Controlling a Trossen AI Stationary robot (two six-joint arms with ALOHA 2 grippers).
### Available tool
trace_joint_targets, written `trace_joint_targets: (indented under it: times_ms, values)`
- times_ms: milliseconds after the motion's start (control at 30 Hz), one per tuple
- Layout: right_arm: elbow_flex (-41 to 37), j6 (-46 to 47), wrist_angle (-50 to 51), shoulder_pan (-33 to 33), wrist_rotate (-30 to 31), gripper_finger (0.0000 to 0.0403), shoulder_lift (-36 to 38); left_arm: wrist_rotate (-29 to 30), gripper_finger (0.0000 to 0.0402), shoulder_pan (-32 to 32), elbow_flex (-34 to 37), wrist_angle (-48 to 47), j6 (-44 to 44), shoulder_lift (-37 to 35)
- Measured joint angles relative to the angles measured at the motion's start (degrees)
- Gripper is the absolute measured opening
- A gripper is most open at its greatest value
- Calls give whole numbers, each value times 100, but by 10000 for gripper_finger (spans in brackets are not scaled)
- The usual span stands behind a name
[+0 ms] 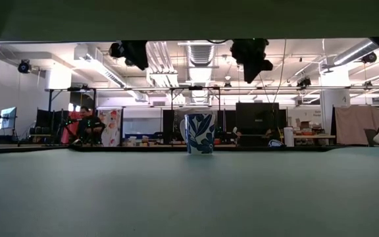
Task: Place coffee mugs
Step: Put the blue patterned mug on the shelf
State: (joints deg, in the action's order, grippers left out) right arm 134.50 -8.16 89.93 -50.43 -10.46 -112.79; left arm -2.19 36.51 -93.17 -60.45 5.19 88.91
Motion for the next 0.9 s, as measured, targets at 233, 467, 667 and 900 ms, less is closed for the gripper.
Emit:
trace_joint_targets:
  times_ms: [233, 467, 667, 900]
  values:
    - [-1, -26, 3, -183, 1, 82, 0, 29, 79, 13, 58, -9, -107, -154]
    - [-2, 4, 9, -295, 6, 82, 0, -562, 79, -138, 66, 540, 49, 170]
    - [-2, -35, 9, -297, 1, 82, 0, -330, 79, -285, 24, 803, 39, 421]
    - [-64, -95, -30, -417, 0, 82, 0, -173, 79, -398, 20, 845, -13, 445]
